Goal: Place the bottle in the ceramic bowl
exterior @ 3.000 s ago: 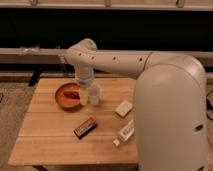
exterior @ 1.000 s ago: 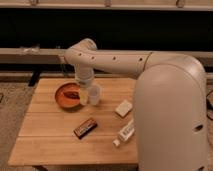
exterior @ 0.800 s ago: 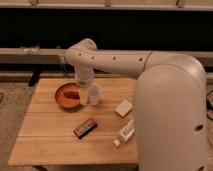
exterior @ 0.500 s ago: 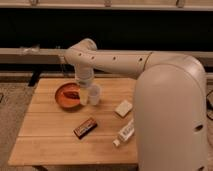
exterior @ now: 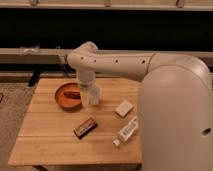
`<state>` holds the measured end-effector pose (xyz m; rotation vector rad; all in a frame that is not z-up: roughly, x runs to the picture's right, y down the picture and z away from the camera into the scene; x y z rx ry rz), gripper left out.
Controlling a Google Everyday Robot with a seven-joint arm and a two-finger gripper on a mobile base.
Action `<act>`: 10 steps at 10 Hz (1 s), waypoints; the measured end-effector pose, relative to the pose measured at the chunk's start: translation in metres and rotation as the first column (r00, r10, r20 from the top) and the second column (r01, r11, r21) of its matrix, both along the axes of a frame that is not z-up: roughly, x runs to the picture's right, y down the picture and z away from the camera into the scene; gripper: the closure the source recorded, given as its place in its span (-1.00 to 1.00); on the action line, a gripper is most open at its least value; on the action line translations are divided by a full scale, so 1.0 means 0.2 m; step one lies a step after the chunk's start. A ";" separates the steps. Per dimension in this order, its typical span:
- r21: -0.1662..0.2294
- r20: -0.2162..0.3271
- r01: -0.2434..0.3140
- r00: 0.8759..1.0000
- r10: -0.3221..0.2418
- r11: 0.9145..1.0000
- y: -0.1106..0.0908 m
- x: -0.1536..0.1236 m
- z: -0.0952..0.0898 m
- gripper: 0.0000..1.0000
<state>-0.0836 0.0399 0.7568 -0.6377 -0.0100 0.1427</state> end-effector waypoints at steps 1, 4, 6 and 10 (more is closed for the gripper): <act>0.002 0.006 0.003 1.000 -0.003 1.000 0.04 0.04 -0.01 -0.60; -0.001 -0.001 0.003 1.000 -0.003 1.000 0.27 0.30 -0.08 -0.60; -0.019 -0.025 -0.006 1.000 0.006 1.000 0.42 0.44 -0.10 -0.60; -0.066 -0.075 -0.024 0.997 0.019 0.998 0.74 0.66 -0.10 -0.60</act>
